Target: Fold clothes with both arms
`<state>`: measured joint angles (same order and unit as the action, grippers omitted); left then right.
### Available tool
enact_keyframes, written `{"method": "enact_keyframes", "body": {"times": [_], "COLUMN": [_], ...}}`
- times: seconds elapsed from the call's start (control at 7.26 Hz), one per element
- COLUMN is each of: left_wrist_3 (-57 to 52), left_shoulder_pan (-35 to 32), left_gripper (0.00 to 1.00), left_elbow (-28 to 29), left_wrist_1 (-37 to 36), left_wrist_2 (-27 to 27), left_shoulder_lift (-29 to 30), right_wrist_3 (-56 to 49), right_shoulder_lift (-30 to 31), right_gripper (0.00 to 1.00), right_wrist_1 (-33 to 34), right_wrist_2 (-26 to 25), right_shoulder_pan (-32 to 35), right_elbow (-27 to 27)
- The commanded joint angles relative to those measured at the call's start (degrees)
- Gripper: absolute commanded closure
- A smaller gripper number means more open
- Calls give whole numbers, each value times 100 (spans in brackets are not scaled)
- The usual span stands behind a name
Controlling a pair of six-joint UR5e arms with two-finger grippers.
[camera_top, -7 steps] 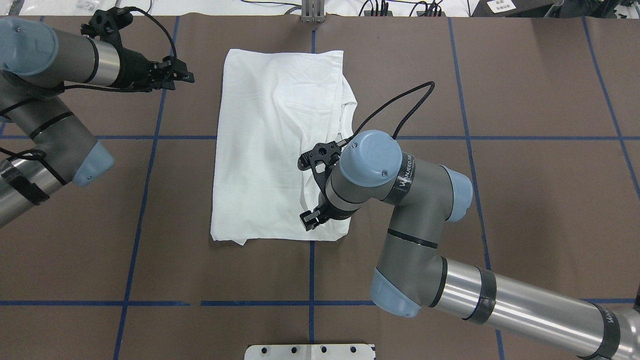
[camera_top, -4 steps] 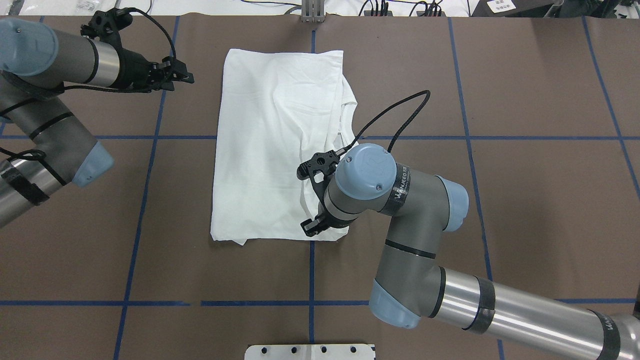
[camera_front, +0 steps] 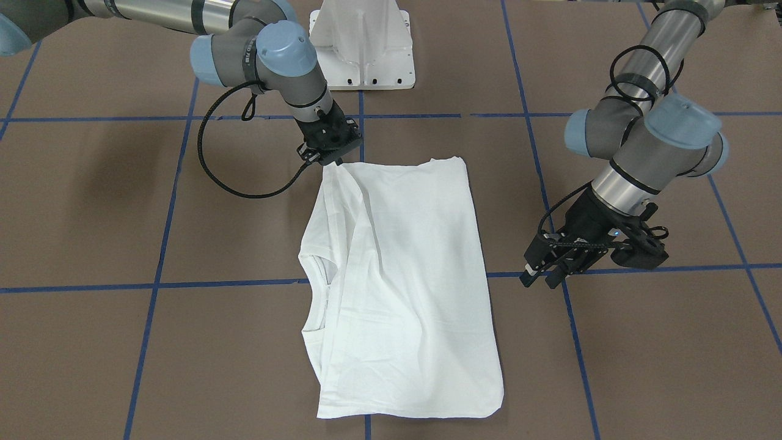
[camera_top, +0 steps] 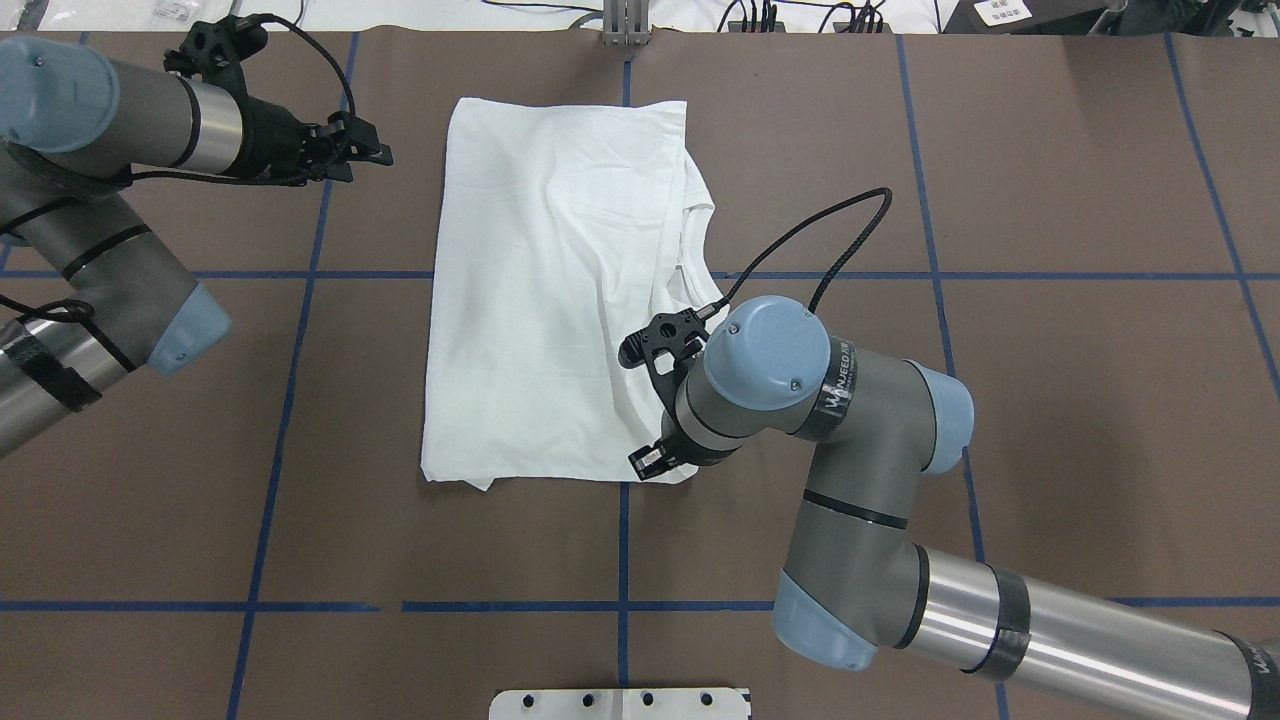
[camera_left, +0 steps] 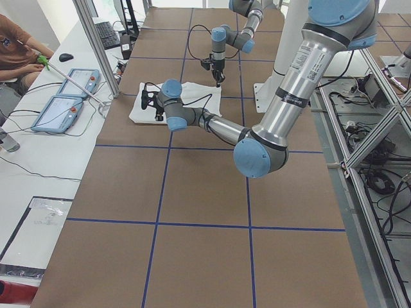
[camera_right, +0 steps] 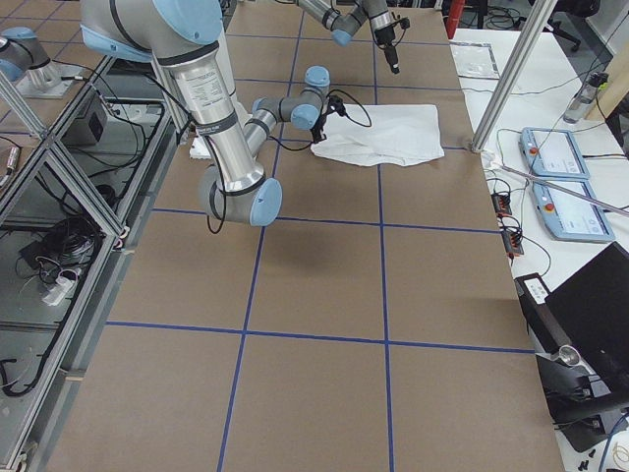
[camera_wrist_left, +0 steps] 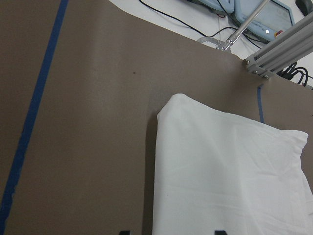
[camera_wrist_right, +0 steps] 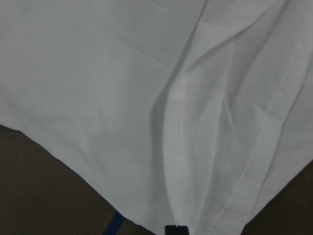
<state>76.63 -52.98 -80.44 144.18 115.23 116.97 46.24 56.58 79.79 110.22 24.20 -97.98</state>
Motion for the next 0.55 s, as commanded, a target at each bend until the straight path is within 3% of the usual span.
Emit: {"method": "enact_keyframes", "body": {"times": [0.0,0.14,0.28,0.41], "left_wrist_3": [124,125,194,247], "left_shoulder_pan": [16,25,34,34], "left_gripper": [35,35,34,34], "left_elbow": [-7,-16,-16,-24], "left_wrist_1": [22,22,31,31], "left_wrist_2": [0,0,0,0], "left_shoulder_lift": [19,19,28,45], "right_wrist_3": [104,348,577,588], "right_shoulder_lift": [299,353,345,345], "right_gripper": [100,100,90,1], "right_wrist_1": [81,98,107,98], "right_wrist_2": [-61,-35,-53,-70], "right_shoulder_pan": [-3,-21,-82,-74], "right_elbow": [-265,-379,-310,-318]}}
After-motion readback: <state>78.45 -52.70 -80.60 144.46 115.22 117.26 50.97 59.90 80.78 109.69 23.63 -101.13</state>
